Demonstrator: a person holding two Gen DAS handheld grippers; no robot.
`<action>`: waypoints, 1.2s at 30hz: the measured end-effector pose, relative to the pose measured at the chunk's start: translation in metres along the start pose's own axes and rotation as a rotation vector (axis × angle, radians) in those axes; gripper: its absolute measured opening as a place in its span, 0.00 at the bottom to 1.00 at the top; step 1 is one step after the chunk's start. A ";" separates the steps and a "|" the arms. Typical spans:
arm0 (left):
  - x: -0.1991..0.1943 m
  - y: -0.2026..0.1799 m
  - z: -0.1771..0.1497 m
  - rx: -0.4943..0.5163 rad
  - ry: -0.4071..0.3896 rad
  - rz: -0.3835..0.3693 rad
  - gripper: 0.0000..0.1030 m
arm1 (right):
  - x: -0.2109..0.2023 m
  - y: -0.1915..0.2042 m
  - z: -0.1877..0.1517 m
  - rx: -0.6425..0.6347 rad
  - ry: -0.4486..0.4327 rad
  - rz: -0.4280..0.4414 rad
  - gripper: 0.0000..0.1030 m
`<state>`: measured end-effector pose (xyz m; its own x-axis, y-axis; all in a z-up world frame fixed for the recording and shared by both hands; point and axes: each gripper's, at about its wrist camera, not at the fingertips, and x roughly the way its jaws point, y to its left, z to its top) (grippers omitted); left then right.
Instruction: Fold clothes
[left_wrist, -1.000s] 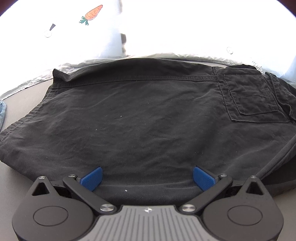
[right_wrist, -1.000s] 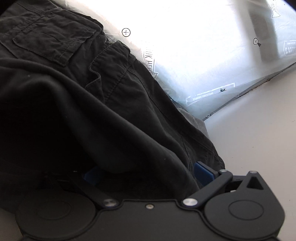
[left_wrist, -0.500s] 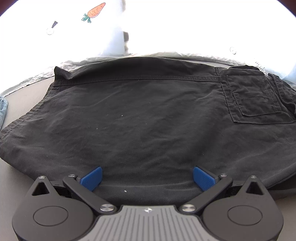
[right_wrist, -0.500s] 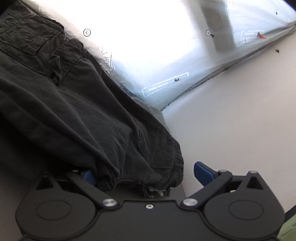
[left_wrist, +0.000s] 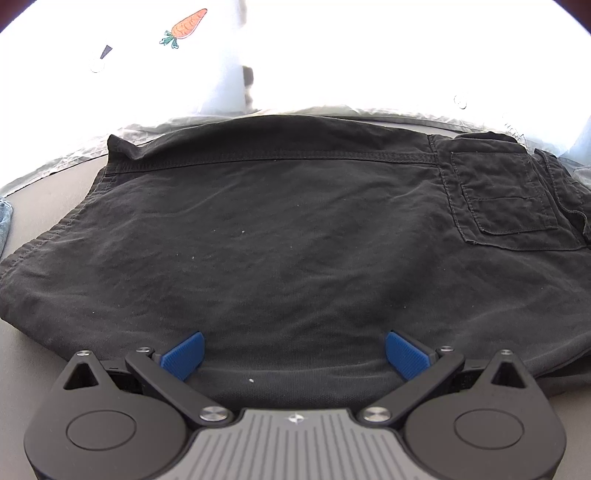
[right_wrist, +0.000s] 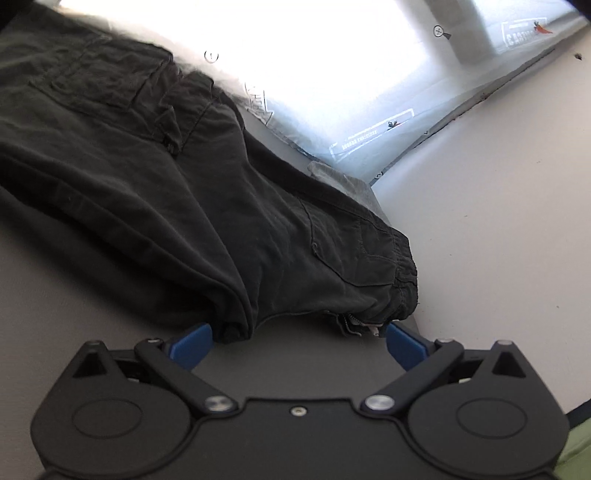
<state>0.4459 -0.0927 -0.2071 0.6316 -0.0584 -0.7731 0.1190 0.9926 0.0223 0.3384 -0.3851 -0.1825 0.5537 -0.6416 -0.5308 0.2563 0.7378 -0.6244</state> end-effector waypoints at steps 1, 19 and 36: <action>-0.001 0.000 -0.001 0.000 -0.010 0.000 1.00 | -0.004 -0.007 0.006 0.061 -0.017 0.031 0.94; -0.009 0.021 0.005 0.018 -0.007 -0.118 1.00 | 0.050 0.038 0.032 0.382 0.175 0.201 0.24; -0.082 0.149 -0.023 -0.226 0.004 0.060 1.00 | -0.044 0.073 0.080 0.733 0.212 0.444 0.09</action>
<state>0.3944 0.0626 -0.1551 0.6292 0.0018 -0.7772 -0.0939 0.9928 -0.0737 0.3958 -0.2867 -0.1591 0.5828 -0.2355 -0.7777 0.5368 0.8301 0.1508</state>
